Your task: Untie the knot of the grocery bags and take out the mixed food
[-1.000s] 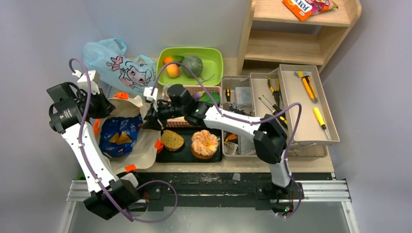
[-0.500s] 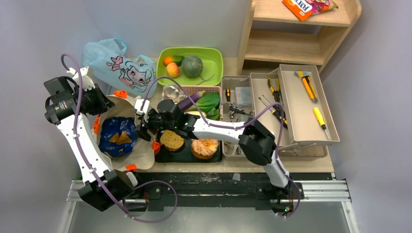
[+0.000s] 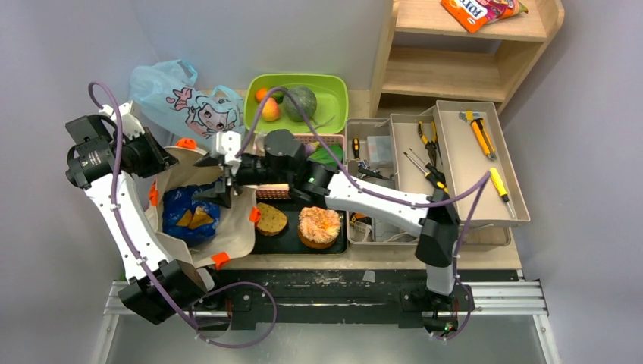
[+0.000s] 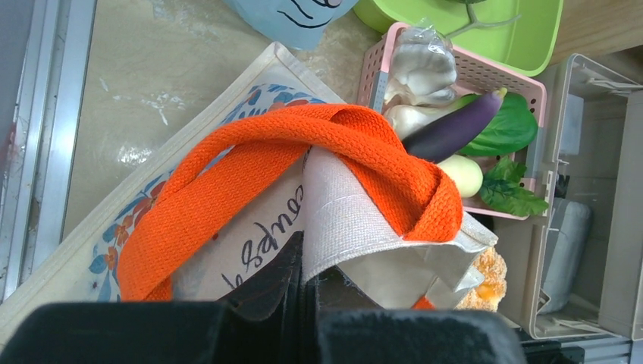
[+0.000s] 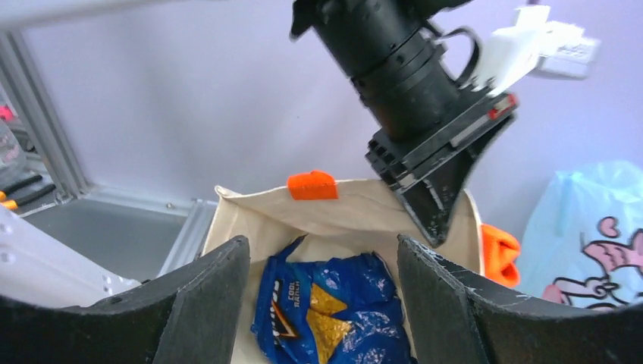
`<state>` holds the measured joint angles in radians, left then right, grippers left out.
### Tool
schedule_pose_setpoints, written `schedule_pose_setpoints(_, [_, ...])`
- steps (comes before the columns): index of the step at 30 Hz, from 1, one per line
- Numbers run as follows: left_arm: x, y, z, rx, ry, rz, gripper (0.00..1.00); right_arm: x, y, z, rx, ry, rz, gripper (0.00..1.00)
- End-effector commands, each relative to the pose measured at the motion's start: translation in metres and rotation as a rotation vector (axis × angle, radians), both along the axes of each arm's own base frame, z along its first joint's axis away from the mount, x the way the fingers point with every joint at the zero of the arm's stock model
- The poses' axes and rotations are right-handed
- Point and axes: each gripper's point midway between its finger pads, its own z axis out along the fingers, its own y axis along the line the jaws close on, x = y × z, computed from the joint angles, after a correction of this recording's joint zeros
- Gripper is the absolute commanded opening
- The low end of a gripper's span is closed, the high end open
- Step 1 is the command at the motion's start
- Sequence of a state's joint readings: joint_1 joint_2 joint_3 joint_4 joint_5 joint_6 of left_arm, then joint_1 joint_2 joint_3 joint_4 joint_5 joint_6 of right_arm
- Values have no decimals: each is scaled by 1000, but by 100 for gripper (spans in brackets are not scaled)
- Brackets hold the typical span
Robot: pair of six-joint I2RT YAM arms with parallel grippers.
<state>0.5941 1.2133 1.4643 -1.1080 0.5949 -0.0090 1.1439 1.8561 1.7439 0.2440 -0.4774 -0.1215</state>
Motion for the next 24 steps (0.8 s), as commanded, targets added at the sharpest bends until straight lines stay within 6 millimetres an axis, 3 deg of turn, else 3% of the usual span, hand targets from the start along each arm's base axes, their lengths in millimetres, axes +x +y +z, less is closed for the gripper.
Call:
schedule_pose_setpoints(1, [10,-11,36,-43,-102,-31,0,-3,36,-69,-156,12,48,68])
schedule_pose_setpoints(9, [14,-8,39,-32,-113,-48,0,42,62,-156,-223,-24,-140,71])
schedule_pose_setpoints(13, [14,-11,38,-46,-107,-60,0,66,74,-184,-254,-50,-235,78])
schedule_pose_setpoints(18, [8,-15,36,-32,-108,-78,0,78,90,-222,-298,-57,-266,82])
schedule_pose_setpoints(24, [8,-14,33,-9,-108,-103,0,76,98,-263,-348,-87,-247,91])
